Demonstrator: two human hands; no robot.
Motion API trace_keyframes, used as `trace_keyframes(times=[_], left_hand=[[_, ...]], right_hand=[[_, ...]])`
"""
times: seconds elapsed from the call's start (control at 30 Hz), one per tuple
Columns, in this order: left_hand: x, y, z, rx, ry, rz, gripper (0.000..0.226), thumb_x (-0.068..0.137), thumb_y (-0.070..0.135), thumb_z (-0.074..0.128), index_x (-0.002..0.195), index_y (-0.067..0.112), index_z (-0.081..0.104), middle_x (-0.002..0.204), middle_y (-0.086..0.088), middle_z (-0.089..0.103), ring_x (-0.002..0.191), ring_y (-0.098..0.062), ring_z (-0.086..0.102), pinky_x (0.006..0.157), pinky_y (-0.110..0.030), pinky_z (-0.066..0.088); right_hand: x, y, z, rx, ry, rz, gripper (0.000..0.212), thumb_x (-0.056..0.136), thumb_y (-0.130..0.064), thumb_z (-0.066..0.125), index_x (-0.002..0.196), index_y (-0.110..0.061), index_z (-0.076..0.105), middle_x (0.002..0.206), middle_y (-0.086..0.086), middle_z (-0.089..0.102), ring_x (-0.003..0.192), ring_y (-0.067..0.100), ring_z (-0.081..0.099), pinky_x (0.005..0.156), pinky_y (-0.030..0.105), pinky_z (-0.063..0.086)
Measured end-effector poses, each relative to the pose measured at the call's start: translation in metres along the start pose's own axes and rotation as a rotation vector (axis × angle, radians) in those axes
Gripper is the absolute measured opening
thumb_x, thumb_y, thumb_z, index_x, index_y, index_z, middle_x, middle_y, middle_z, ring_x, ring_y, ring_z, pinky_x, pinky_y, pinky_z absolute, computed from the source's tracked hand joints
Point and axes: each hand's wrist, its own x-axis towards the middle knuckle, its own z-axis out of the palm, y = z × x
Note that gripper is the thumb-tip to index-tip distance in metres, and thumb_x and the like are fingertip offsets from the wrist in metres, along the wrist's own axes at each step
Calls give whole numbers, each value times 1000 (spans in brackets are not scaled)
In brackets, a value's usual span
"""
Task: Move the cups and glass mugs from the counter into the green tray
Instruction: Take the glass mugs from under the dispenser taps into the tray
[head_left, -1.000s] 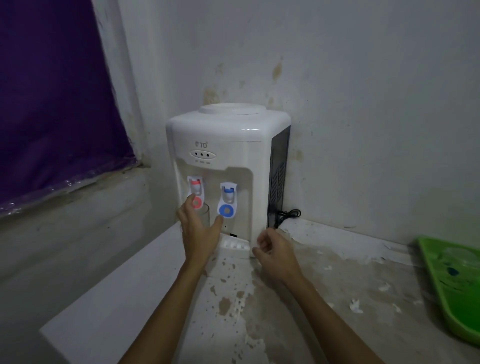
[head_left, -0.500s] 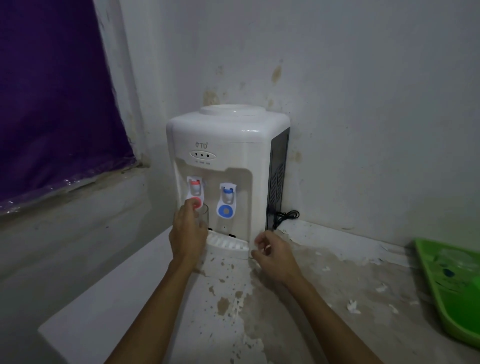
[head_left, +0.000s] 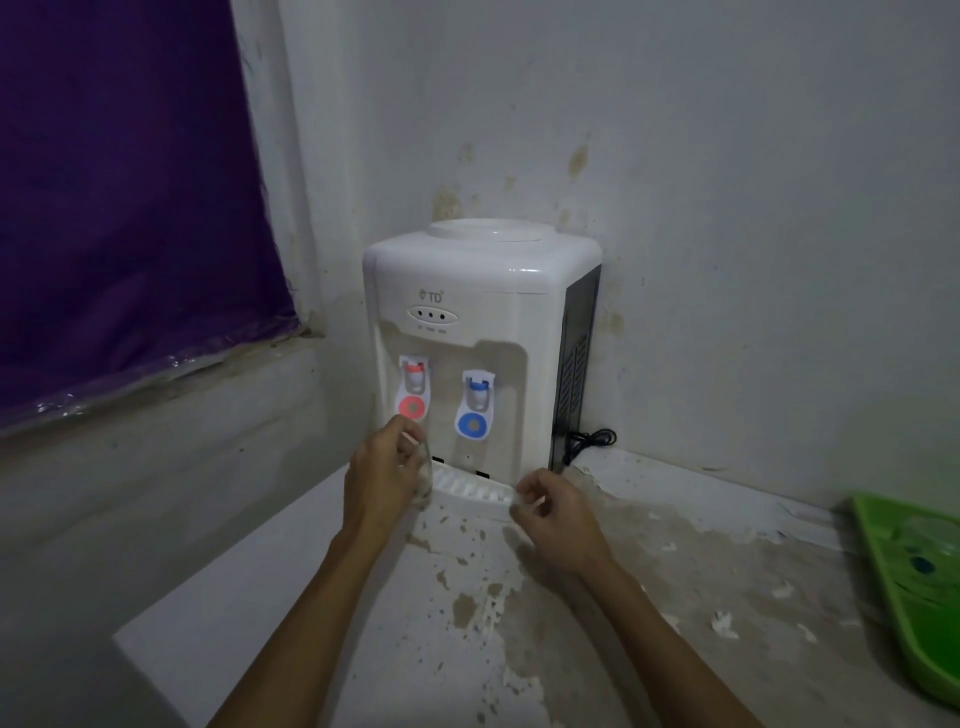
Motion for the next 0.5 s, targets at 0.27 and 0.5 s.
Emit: trace_keyframes(times=[0.27, 0.5], left_hand=[[-32, 38, -11, -13, -231, 53, 30, 81, 10, 81, 71, 31, 63, 74, 13, 68, 70, -5, 63, 67, -30, 56], [-56, 113, 4, -208, -339, 265, 33, 76, 5, 82, 69, 32, 65, 71, 11, 70, 70, -7, 66, 69, -30, 59]], right_hand=[[-16, -15, -5, 317, -71, 163, 8, 92, -13, 69, 92, -5, 72, 97, 25, 72, 74, 21, 65, 62, 19, 55], [-40, -22, -49, 760, -167, 487, 47, 99, -49, 57, 116, -8, 74, 101, 14, 76, 86, 27, 71, 83, 50, 61]])
